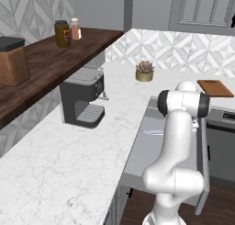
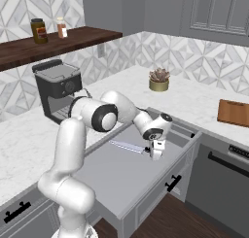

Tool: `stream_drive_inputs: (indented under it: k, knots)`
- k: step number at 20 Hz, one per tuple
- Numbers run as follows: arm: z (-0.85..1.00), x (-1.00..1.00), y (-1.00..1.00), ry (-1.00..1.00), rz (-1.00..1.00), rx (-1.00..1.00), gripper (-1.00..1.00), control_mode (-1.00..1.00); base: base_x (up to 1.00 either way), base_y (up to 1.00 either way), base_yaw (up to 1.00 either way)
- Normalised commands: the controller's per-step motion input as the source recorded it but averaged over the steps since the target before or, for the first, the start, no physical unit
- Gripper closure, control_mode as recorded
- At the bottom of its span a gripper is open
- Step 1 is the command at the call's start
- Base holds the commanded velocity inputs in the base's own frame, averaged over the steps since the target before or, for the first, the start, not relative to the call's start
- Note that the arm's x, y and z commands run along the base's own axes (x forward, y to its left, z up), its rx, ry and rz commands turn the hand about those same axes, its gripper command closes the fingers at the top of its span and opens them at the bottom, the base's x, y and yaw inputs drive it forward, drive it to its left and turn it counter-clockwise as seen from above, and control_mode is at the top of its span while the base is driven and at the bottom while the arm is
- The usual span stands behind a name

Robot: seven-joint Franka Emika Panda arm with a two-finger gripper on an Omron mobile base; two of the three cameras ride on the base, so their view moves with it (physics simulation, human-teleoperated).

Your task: Pick up the knife from the drawer and place it on the cutting board. Then place the meat from the plate to the cutting board.

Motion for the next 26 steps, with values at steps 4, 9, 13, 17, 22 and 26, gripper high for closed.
stream_drive_inputs:
  k: [4, 9, 13, 17, 22, 26]
  knots:
    - [1.00, -0.53, 0.16, -0.04, -0.02, 0.00, 1.00, -1.00, 0.00, 0.00, 0.00]
    - [1.00, -0.55, 0.16, -0.02, -0.01, 0.00, 1.00, -1.00, 0.00, 0.00, 0.00]
    - [0.96, -0.52, 0.32, -0.05, 0.00, 0.00, 1.00, -1.00, 0.00, 0.00, 0.00]
    - [0.70, -0.51, 0.46, -0.03, -0.03, 0.00, 1.00, -1.00, 0.00, 0.00, 0.00]
    - [0.29, -0.52, 0.46, -0.05, -0.03, 0.00, 1.00, -1.00, 0.00, 0.00, 0.00]
    - [0.24, -0.51, 0.20, -0.06, 0.00, 0.00, 1.00, -1.00, 0.00, 0.00, 0.00]
